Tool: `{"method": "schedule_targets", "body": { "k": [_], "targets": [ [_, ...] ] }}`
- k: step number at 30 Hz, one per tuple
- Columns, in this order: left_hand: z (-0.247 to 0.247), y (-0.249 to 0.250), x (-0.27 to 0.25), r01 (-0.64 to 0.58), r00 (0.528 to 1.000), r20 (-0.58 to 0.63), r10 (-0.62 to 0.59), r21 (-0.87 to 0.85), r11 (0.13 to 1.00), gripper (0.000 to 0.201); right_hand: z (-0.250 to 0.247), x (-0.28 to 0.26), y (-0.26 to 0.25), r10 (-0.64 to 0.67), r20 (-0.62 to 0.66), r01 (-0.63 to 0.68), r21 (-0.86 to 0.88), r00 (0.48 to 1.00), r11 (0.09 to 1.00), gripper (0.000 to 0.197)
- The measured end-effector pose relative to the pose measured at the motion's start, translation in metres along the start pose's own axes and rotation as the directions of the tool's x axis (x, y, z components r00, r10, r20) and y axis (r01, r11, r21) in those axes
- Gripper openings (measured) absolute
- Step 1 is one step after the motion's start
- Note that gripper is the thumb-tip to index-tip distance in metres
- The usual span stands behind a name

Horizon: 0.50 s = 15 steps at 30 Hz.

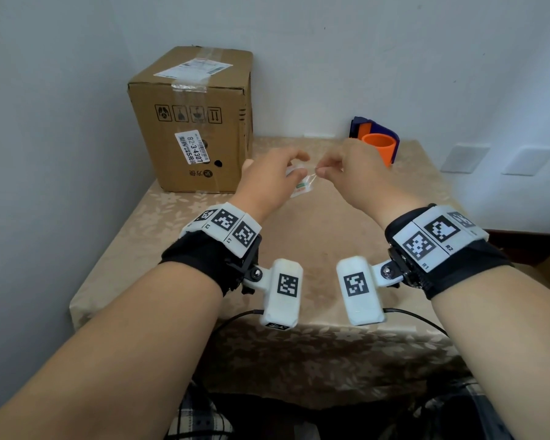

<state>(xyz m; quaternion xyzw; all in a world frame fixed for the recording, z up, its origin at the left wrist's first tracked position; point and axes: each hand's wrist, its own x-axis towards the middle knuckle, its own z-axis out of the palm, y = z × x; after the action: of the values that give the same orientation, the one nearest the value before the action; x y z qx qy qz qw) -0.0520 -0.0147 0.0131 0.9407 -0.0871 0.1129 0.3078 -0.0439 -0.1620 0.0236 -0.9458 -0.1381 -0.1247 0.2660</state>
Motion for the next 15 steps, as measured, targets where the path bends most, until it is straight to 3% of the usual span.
{"method": "schedule_targets", "body": {
  "k": [4,9,15],
  "targets": [
    [-0.0011,-0.0005,-0.0032,-0.035,0.997,0.071,0.043,-0.118,0.992,0.024,-0.0017,0.0008,0.0036,0.033,0.001,-0.033,-0.010,0.999,0.999,0.020],
    [0.0021,-0.0073,0.0003,0.031,0.997,0.080,-0.020,-0.138,0.990,0.014,-0.0054,-0.0025,0.0070,0.049,0.035,-0.054,0.177,0.998,0.983,0.020],
    [0.0065,-0.0085,0.0025,0.055,0.992,0.122,-0.033,-0.181,0.982,0.010,0.0036,-0.0003,0.0071,0.025,-0.004,-0.024,0.128,1.000,0.992,0.018]
  ]
}}
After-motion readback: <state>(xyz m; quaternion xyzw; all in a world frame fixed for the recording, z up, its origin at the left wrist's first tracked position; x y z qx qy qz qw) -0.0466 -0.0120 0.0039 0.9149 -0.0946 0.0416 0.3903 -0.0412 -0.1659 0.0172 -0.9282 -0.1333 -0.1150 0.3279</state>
